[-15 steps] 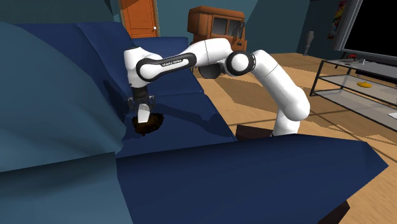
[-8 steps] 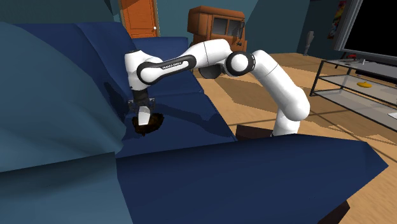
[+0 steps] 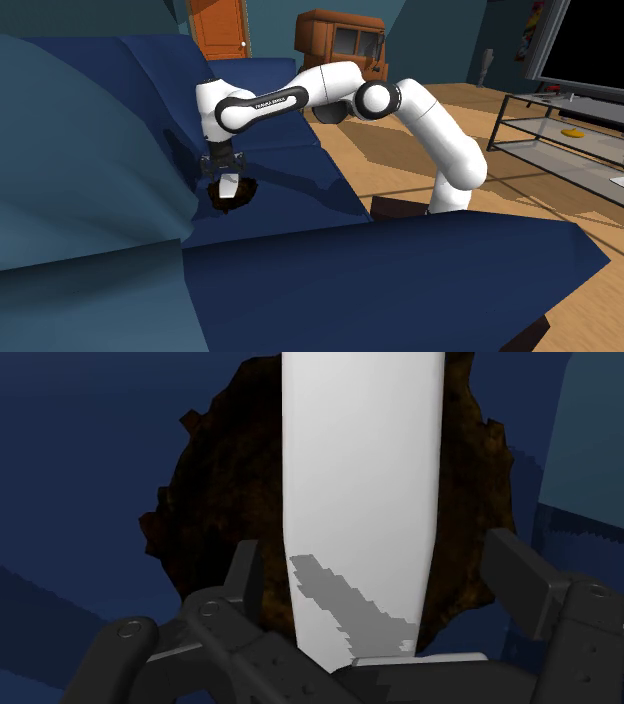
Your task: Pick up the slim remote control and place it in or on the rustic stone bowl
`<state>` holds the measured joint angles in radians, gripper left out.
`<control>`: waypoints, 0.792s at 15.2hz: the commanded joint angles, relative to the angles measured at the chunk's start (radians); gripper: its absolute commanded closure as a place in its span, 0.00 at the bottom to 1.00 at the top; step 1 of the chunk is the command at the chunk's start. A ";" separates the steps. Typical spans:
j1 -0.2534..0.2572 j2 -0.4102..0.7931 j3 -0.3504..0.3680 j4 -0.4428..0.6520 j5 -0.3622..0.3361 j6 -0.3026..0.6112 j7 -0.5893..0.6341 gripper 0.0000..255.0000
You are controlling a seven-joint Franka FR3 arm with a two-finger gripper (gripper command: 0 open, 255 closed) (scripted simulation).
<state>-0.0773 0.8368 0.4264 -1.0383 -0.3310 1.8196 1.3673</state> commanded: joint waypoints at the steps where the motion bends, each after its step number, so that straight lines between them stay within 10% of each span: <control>1: 0.004 -0.005 0.002 0.026 0.003 -0.030 -0.004 0.00; 12: 0.024 -0.004 0.003 0.125 0.007 -0.124 -0.016 0.00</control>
